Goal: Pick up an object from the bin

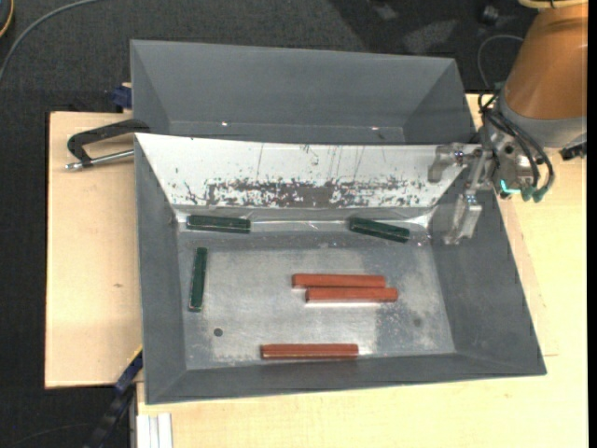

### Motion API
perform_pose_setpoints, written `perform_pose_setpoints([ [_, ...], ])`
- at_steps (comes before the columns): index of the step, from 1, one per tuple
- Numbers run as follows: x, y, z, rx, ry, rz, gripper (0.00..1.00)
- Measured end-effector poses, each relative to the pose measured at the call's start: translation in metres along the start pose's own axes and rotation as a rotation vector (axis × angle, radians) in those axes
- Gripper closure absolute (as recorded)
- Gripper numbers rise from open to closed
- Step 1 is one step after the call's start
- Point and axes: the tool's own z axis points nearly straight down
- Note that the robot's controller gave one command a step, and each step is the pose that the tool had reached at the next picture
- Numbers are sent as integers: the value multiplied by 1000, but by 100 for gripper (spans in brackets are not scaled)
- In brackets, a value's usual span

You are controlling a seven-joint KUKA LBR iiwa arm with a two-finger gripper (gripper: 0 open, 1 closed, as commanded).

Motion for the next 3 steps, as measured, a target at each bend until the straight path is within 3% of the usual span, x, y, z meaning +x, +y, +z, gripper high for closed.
perform_pose_setpoints([
  [1, 22, 45, 165, -1, 0, -219, 0],
  [2, 85, 129, 170, -1, -3, -360, 0],
  [3, 82, 125, 167, 2, -9, -352, 100],
])
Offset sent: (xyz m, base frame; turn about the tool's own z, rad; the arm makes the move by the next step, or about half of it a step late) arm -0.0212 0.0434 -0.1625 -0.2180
